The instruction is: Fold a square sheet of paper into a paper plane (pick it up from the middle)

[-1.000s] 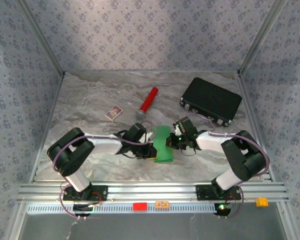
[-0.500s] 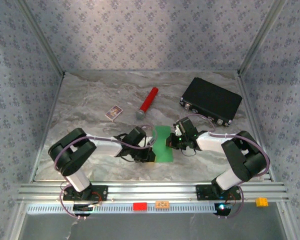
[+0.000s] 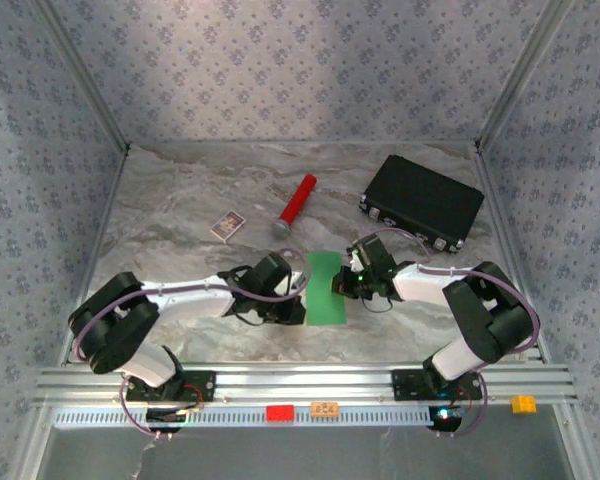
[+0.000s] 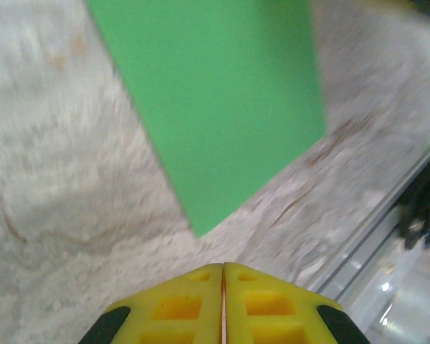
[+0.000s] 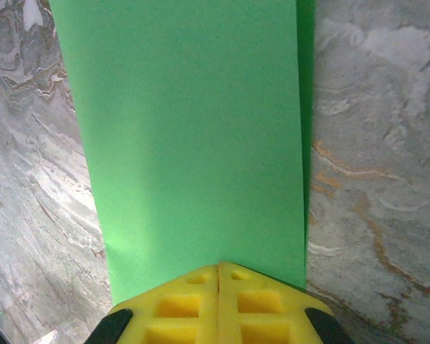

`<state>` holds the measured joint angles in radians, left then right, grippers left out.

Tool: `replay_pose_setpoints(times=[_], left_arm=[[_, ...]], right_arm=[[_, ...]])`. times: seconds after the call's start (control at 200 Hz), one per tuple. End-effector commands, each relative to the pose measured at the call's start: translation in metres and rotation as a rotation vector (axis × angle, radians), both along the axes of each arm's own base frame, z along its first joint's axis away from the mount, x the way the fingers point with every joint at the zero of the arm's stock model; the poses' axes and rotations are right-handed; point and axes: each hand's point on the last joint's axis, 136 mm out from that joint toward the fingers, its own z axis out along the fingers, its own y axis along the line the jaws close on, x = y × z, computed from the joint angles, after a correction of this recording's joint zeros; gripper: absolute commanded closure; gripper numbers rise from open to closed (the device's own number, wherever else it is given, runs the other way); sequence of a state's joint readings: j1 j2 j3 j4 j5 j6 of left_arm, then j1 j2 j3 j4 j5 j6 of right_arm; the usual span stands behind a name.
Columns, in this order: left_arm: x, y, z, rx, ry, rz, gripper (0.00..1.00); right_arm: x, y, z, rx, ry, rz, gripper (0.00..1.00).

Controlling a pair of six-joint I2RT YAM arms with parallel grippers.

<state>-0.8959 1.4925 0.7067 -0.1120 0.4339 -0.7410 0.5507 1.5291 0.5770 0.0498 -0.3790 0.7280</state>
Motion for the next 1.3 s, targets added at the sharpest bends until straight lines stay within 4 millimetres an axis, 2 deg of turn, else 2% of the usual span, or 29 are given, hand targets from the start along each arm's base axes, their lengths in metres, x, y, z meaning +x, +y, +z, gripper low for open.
replay_pose_setpoints(times=[0.0,0.115,0.205,0.28,0.42,0.635,0.73,0.835,0.954,1.114,1.219,1.294], left_arm=[[0.035,-0.006,0.019,-0.067,-0.018,0.049,0.91],[0.064,-0.019,0.026,-0.120,-0.005,0.053,0.91],[0.081,-0.027,0.021,-0.114,0.000,0.059,0.92],[0.088,-0.034,0.015,-0.123,0.026,0.052,0.92],[0.086,-0.035,-0.006,-0.109,0.066,0.053,0.92],[0.064,-0.014,-0.052,-0.020,0.144,0.071,0.93],[0.052,-0.010,-0.058,-0.012,0.165,0.079,0.94],[0.041,-0.010,-0.051,-0.010,0.155,0.078,0.94],[0.041,-0.008,-0.025,-0.013,0.089,0.101,0.92],[0.064,-0.011,0.013,-0.072,-0.002,0.124,0.87],[0.081,-0.017,0.019,-0.101,-0.019,0.125,0.87],[0.092,-0.021,0.016,-0.116,-0.017,0.125,0.88]], right_arm=[[-0.034,-0.031,-0.033,-0.158,0.146,-0.011,1.00],[-0.034,-0.031,-0.034,-0.156,0.147,-0.010,1.00],[-0.034,-0.031,-0.035,-0.153,0.148,-0.009,1.00],[-0.034,-0.030,-0.034,-0.150,0.149,-0.009,1.00],[-0.035,-0.031,-0.035,-0.151,0.152,-0.011,1.00],[-0.035,-0.031,-0.033,-0.152,0.147,0.007,1.00],[-0.036,-0.030,-0.031,-0.153,0.140,0.041,1.00],[-0.037,-0.023,-0.025,-0.124,0.136,0.073,1.00],[-0.040,-0.018,-0.019,-0.105,0.113,0.147,1.00],[-0.042,-0.017,-0.018,-0.100,0.114,0.166,1.00],[-0.041,-0.022,-0.020,-0.120,0.120,0.146,1.00],[-0.040,-0.024,-0.021,-0.125,0.124,0.136,1.00]])
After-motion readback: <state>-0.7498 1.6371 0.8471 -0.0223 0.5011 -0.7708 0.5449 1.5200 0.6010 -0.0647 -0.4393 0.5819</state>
